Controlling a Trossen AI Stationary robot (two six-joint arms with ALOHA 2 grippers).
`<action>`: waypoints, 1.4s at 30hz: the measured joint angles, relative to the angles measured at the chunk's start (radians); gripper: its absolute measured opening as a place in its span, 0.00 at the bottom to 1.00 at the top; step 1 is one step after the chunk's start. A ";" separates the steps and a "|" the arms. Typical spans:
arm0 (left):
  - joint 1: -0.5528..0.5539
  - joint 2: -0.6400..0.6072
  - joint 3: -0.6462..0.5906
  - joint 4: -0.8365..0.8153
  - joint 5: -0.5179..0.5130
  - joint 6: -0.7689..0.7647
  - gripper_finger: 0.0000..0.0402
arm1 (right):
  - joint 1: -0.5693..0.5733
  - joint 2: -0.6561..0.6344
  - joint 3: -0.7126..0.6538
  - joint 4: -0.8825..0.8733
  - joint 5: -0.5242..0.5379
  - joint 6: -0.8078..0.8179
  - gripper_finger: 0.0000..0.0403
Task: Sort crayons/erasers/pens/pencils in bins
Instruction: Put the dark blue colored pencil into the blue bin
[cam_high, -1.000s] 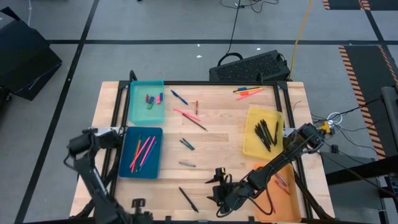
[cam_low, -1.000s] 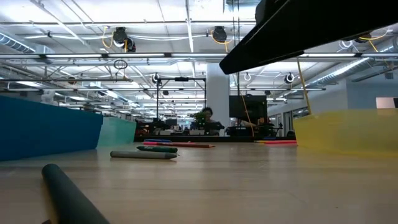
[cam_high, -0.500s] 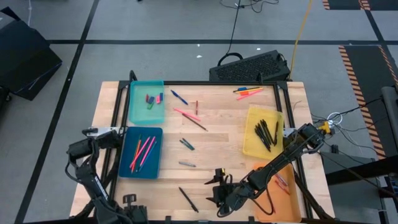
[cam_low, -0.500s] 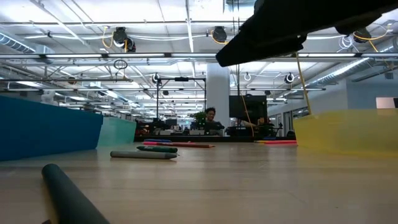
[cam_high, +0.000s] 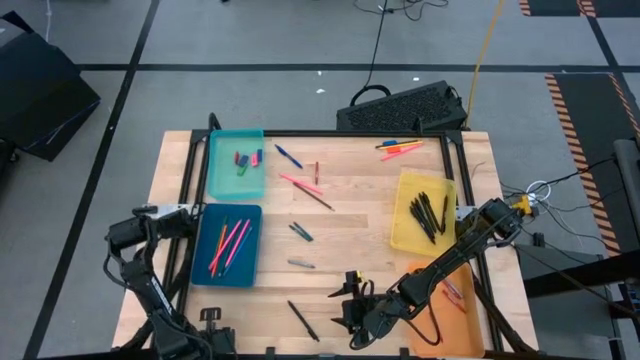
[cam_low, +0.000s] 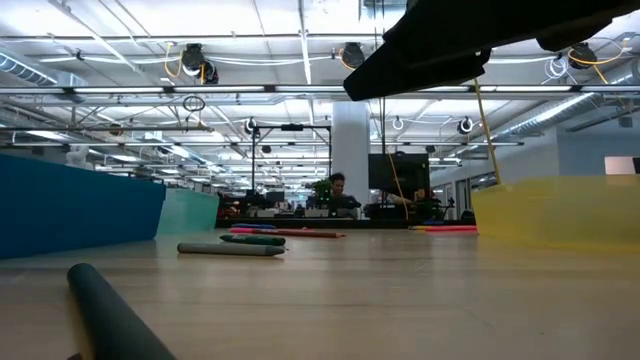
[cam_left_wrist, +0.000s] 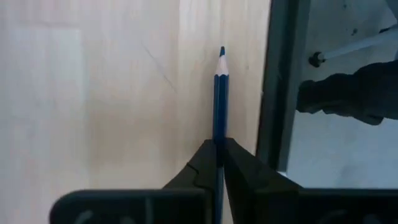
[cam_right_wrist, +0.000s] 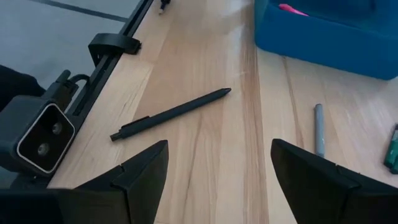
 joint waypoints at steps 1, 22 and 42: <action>0.008 0.000 0.000 -0.003 -0.010 0.010 0.04 | 0.000 0.000 0.000 0.000 0.000 -0.010 0.68; 0.394 0.016 -0.014 0.242 -0.382 0.596 0.00 | -0.018 0.000 0.001 0.037 -0.005 -0.193 0.68; 0.630 -0.090 -0.009 0.387 -0.291 1.012 0.10 | 0.011 -0.087 0.001 -0.122 -0.027 -0.108 0.68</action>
